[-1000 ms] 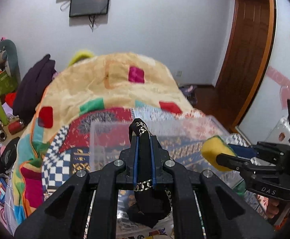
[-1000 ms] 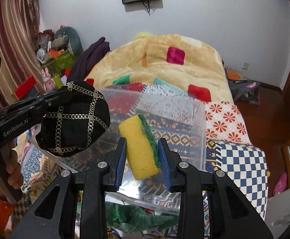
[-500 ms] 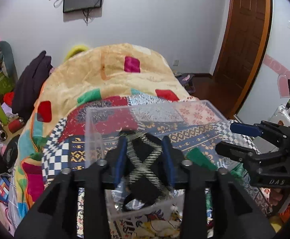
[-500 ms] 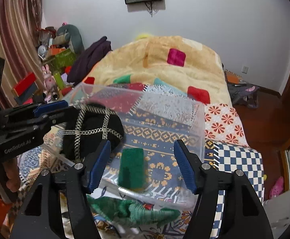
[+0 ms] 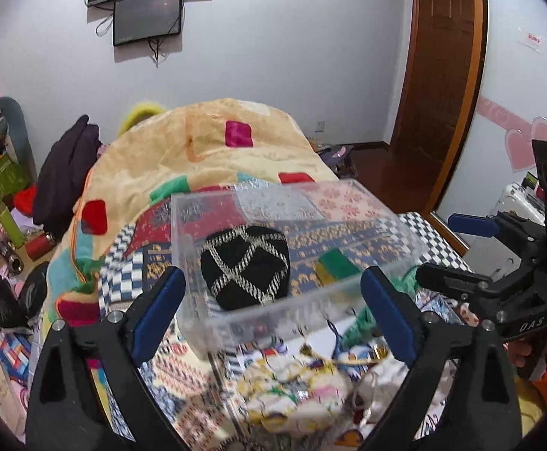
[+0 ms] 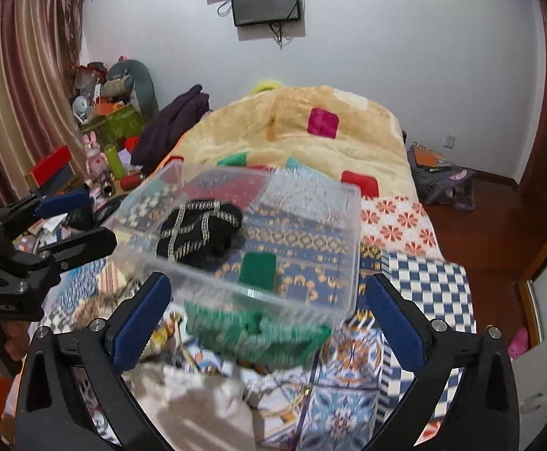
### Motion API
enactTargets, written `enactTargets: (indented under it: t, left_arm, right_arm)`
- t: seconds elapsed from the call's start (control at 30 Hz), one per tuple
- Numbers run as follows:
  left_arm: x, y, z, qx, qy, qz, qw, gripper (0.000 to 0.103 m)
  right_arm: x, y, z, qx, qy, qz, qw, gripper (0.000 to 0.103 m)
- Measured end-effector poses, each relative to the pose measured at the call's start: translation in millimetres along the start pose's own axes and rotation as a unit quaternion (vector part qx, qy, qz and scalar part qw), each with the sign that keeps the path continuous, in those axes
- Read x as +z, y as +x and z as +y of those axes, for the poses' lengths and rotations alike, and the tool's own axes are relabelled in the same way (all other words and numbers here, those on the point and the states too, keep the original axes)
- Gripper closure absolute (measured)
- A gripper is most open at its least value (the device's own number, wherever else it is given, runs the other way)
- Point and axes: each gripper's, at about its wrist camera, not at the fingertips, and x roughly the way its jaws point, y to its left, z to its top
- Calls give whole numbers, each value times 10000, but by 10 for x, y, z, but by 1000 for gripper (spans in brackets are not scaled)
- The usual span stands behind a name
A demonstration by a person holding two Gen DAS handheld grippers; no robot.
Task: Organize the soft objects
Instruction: 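Grasp the green knit cloth with the right tool while the left tool grasps the floral scrunchie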
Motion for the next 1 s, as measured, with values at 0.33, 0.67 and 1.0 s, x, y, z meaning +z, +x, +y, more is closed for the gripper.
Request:
enactTargets:
  t: [0.33,0.67,1.0]
  left_arm:
    - [-435,197,126,359,-68,530,9979,7]
    - [-764,352,278,321,-159,1031,9940,23]
    - [-794,412,226,-16,-112,1198,9927,59]
  right_arm:
    - [-260,261,95,-35,-19,417,9991,0]
    - [-360,388,37,-173,141,613,9979,8]
    - [-407,429,41,0,99,821,9966,63]
